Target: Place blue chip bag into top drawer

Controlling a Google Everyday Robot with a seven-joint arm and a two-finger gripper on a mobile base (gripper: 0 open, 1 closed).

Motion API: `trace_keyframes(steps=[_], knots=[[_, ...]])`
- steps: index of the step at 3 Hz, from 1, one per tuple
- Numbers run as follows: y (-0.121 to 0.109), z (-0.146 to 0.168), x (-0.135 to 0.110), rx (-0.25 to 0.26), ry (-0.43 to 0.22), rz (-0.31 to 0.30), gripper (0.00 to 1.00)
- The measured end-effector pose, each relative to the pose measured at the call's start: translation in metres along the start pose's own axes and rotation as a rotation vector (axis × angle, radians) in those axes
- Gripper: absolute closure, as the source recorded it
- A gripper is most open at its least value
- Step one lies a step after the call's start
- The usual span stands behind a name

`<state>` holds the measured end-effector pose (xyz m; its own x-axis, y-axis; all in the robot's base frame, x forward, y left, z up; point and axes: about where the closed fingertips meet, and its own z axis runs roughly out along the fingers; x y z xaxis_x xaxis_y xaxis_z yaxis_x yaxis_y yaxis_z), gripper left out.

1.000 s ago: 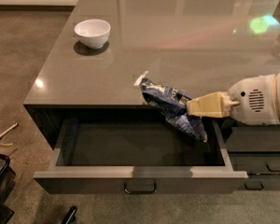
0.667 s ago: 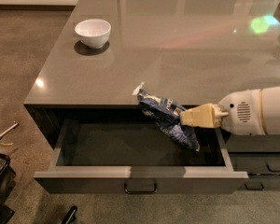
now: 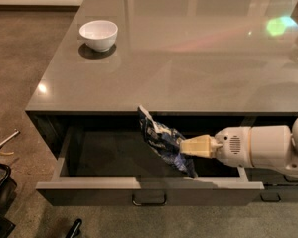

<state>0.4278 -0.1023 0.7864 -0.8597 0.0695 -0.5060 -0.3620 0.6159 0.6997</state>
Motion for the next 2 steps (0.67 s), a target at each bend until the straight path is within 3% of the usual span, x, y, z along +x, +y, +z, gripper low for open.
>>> trace_keyframes(steps=[2], knots=[[-0.049, 0.056, 0.023, 0.037, 0.068, 0.085, 1.00]])
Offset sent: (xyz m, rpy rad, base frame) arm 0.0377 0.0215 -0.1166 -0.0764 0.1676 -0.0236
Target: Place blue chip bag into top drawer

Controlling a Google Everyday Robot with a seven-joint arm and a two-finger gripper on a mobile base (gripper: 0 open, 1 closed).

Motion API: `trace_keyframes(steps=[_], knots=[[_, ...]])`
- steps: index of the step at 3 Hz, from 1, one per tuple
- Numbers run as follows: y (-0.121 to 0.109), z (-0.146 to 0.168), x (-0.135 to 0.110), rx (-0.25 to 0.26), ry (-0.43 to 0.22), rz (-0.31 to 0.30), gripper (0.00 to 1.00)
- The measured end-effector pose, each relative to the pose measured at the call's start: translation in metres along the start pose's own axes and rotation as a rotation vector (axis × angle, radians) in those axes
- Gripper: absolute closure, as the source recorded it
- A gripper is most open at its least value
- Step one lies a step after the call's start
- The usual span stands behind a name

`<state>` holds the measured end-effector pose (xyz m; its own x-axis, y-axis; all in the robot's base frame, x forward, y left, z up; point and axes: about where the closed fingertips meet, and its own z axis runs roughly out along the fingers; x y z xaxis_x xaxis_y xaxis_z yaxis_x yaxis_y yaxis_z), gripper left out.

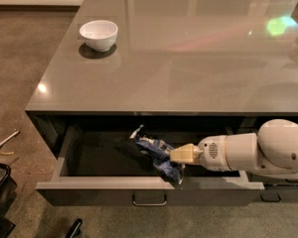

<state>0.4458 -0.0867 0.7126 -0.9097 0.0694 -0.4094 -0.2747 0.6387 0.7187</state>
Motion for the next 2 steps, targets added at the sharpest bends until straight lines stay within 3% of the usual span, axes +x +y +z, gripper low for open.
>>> trace_keyframes(steps=[2], knots=[[0.0015, 0.0034, -0.0007, 0.000, 0.006, -0.005, 0.58]])
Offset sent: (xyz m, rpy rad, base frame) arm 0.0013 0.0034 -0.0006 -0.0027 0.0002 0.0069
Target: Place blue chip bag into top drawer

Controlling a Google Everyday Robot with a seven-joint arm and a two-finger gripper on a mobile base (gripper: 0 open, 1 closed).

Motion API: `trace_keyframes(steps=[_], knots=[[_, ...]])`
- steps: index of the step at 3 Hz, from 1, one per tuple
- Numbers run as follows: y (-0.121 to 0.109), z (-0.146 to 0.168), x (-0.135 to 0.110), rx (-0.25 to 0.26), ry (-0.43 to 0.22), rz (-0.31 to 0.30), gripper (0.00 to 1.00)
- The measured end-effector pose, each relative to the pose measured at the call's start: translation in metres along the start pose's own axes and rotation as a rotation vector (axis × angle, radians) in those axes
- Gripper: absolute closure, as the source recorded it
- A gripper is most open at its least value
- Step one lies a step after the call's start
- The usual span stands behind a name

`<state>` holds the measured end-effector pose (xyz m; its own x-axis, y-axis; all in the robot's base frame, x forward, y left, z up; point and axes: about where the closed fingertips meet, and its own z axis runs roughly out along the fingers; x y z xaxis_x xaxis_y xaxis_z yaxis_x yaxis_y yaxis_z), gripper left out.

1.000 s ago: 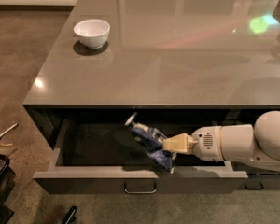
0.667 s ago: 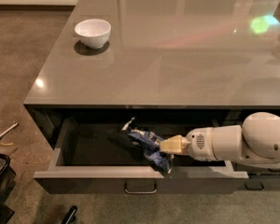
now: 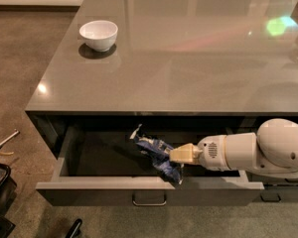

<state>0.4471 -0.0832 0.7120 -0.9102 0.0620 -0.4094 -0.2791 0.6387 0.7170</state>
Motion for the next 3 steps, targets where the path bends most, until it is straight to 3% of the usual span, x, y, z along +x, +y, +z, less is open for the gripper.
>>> trace_keyframes(steps=[2, 3], knots=[[0.0000, 0.0000, 0.0000, 0.000, 0.000, 0.000, 0.11], [0.0001, 0.0001, 0.0000, 0.000, 0.000, 0.000, 0.00]])
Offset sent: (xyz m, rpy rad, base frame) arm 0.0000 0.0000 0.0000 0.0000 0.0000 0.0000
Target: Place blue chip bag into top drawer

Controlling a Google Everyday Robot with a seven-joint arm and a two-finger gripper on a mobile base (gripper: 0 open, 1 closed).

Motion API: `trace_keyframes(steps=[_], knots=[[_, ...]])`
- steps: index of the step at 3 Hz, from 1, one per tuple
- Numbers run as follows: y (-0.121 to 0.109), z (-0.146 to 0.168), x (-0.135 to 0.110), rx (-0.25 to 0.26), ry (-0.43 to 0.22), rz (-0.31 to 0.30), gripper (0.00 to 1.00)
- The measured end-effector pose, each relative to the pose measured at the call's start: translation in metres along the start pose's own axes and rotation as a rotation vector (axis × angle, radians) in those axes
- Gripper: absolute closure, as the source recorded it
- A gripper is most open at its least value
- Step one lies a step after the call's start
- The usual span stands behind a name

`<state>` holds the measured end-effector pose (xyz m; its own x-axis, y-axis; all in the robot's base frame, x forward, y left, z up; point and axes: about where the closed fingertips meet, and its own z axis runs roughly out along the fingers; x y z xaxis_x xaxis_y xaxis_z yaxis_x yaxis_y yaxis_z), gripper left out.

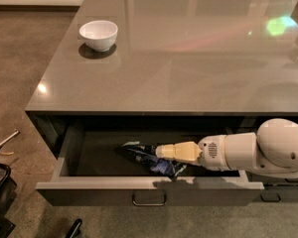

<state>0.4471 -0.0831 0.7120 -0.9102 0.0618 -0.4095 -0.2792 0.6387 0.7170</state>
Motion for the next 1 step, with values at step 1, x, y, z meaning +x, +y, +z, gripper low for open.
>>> trace_keyframes(steps=[1], knots=[[0.0000, 0.0000, 0.0000, 0.000, 0.000, 0.000, 0.00]])
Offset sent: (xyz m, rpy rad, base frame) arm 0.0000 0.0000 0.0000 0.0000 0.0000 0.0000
